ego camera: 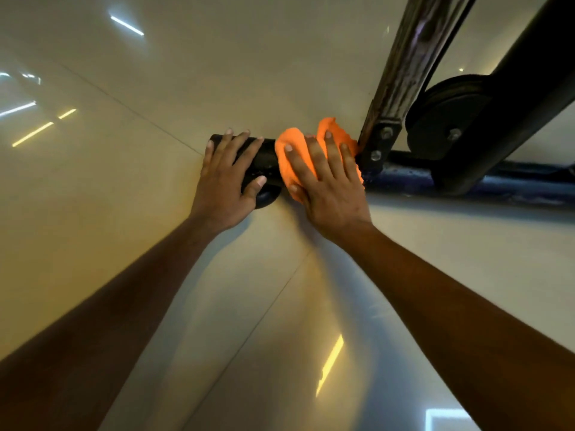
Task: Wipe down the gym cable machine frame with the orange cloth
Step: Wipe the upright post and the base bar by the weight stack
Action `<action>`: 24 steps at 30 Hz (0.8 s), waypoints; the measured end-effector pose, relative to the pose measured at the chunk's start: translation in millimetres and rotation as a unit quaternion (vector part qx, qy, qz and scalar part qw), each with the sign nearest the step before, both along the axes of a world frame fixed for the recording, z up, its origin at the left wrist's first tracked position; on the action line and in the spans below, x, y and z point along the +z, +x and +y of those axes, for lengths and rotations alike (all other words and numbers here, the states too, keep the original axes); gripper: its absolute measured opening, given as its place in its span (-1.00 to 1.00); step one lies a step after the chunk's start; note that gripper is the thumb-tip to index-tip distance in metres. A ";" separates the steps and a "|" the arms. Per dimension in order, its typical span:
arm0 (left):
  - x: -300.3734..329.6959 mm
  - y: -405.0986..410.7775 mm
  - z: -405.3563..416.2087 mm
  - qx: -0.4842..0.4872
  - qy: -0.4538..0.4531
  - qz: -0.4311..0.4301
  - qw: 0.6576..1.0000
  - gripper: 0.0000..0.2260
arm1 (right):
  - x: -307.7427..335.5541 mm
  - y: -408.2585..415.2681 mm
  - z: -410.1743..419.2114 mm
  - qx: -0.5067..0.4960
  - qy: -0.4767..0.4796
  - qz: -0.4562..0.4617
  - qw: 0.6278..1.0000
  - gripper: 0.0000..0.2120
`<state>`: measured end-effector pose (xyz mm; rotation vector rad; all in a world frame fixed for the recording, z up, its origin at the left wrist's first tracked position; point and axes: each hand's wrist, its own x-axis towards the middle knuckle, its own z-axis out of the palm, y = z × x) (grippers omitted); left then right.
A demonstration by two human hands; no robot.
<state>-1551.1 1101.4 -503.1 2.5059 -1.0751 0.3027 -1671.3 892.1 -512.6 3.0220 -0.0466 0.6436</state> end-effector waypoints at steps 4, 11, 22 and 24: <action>-1.4 -0.1 -1.4 -0.004 -0.002 -0.015 1.000 -0.40 | -4.9 -25.5 -34.5 0.044 -0.058 0.031 0.997 -0.25; -3.9 -20.5 -31.2 0.009 0.015 -0.033 0.999 -0.41 | 8.8 -20.8 -2.9 -0.008 0.066 0.020 0.998 -0.39; 14.2 -100.9 -63.2 -0.051 0.005 0.100 0.994 -0.33 | 30.6 -135.9 -44.9 0.002 0.282 0.068 0.957 -0.48; 16.2 -122.2 -78.6 -0.077 -0.011 0.096 0.992 -0.35 | 35.5 -160.0 -55.5 -0.030 0.305 0.046 0.951 -0.47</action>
